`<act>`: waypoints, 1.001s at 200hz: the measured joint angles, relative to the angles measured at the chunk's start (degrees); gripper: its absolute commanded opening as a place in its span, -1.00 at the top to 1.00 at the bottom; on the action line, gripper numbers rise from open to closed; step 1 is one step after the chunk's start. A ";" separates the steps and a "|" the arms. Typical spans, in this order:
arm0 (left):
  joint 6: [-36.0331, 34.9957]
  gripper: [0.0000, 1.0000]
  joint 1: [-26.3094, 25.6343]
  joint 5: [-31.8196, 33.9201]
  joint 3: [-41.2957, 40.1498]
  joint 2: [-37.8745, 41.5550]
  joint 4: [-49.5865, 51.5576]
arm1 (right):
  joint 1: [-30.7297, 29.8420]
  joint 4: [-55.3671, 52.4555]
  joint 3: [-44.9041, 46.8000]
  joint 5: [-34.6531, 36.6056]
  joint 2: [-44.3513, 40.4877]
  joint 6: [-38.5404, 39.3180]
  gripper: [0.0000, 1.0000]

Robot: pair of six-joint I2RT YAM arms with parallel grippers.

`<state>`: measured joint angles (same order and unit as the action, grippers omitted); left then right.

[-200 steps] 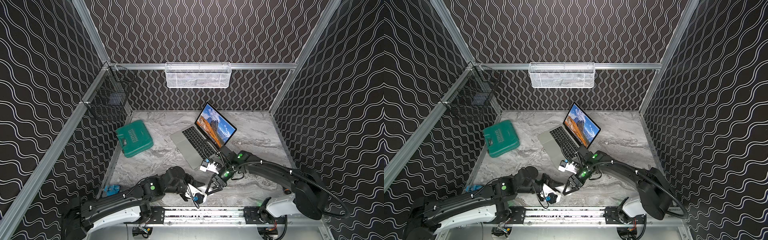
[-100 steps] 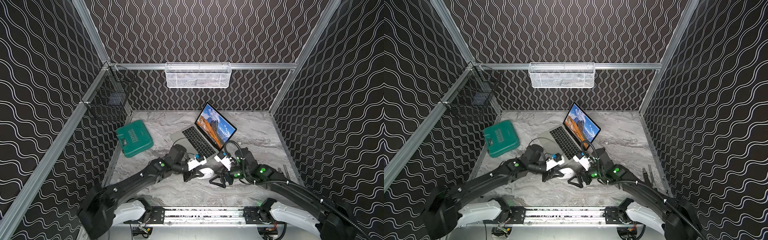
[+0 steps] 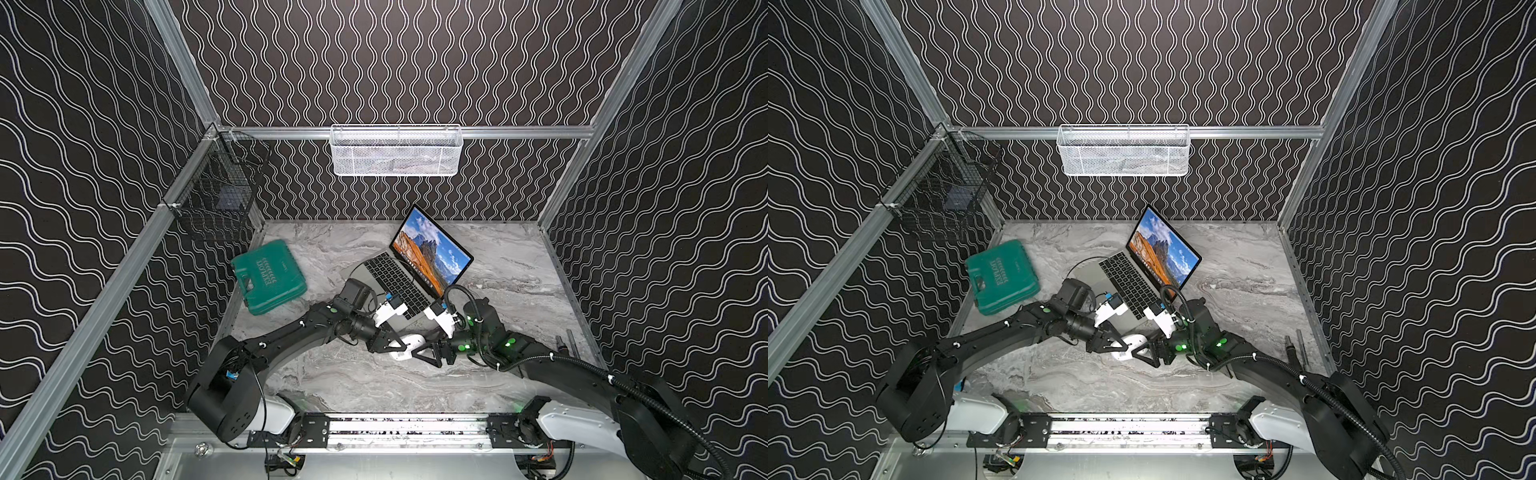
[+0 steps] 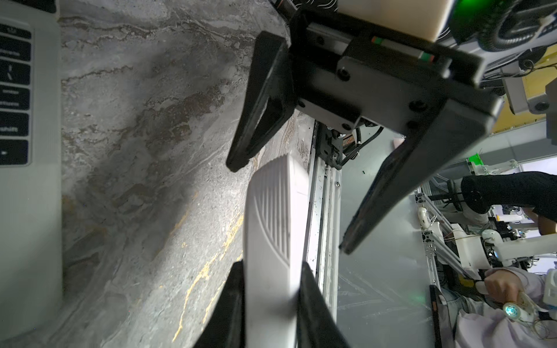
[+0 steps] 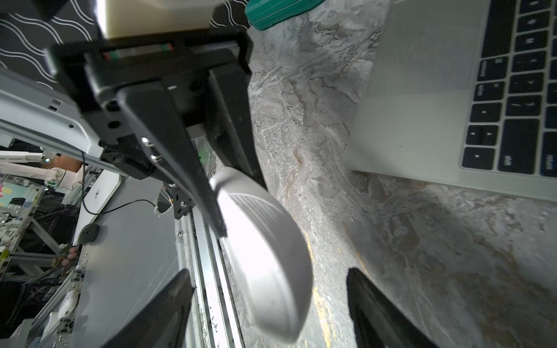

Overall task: Insert the wireless mouse receiver into the laptop
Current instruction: Remove the lid from the mouse.

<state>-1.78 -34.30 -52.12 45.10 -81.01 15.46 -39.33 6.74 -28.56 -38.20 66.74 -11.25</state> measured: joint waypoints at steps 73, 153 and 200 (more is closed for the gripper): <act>1.25 1.00 0.76 -0.57 0.00 -1.25 0.37 | -1.38 0.24 -0.70 0.44 2.05 1.25 -0.15; -0.72 1.00 1.03 -1.57 0.00 -1.73 2.03 | -3.34 0.37 -2.23 1.64 7.04 0.94 0.34; -1.40 1.00 1.31 -0.98 0.42 -3.41 3.06 | -2.03 2.38 -1.57 -1.33 9.62 -0.35 0.06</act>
<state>-3.18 -32.99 -53.10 45.52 -84.42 18.52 -41.36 9.13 -30.13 -39.53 76.36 -11.60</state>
